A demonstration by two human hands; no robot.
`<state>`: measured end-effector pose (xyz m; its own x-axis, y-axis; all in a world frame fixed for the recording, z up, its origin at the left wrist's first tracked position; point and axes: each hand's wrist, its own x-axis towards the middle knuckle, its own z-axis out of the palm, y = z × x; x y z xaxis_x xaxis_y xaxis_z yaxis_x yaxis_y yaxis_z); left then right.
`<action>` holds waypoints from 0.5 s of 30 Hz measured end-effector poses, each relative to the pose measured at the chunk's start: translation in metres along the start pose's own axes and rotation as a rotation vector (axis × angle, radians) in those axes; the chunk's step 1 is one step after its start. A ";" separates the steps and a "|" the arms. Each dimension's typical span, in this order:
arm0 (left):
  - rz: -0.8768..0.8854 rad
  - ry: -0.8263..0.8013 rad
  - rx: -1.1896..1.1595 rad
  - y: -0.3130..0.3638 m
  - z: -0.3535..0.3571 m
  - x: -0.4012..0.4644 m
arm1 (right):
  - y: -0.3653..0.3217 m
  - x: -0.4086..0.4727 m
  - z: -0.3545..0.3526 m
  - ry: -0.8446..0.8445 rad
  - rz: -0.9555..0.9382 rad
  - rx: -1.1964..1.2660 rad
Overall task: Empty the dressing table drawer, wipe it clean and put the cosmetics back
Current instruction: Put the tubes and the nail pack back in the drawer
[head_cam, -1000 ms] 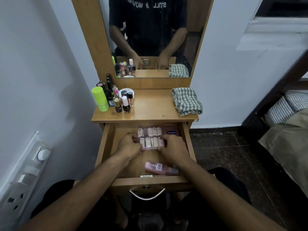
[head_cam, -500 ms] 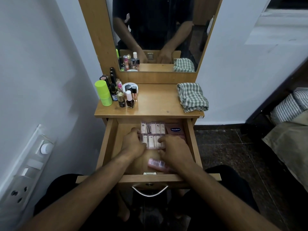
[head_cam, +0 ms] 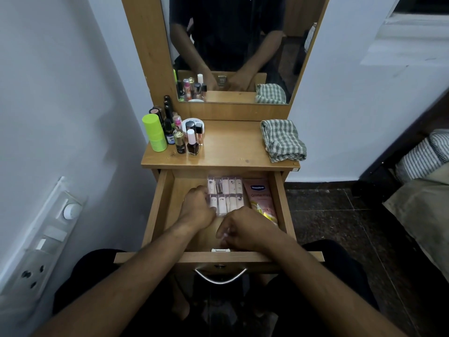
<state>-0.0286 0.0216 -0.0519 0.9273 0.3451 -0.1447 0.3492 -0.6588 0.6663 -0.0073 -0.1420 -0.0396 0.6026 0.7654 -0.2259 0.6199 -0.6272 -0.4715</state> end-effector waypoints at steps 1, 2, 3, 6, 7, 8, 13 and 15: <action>-0.001 0.003 0.002 0.000 0.000 0.000 | 0.000 -0.001 0.000 -0.001 0.005 -0.010; -0.005 0.003 0.004 -0.001 0.000 -0.001 | -0.001 -0.002 0.000 0.002 0.003 -0.018; -0.005 0.004 0.007 -0.001 0.000 -0.001 | 0.000 -0.002 0.000 0.002 0.001 -0.024; 0.012 0.009 0.014 -0.003 0.001 -0.002 | 0.001 -0.002 0.002 -0.036 0.009 -0.012; 0.024 0.017 0.017 -0.003 0.001 -0.002 | 0.001 -0.002 0.002 -0.049 0.015 -0.002; 0.034 0.028 0.015 -0.002 0.001 -0.002 | 0.003 -0.003 0.002 -0.059 0.021 0.016; 0.077 0.083 -0.002 -0.001 0.000 -0.008 | 0.008 -0.006 0.001 -0.076 0.030 0.078; 0.080 0.091 -0.015 -0.002 0.001 -0.009 | 0.008 -0.006 0.002 -0.069 0.022 0.101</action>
<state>-0.0372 0.0197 -0.0529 0.9361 0.3510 -0.0241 0.2714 -0.6769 0.6842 -0.0072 -0.1515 -0.0438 0.5776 0.7616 -0.2937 0.5509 -0.6293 -0.5482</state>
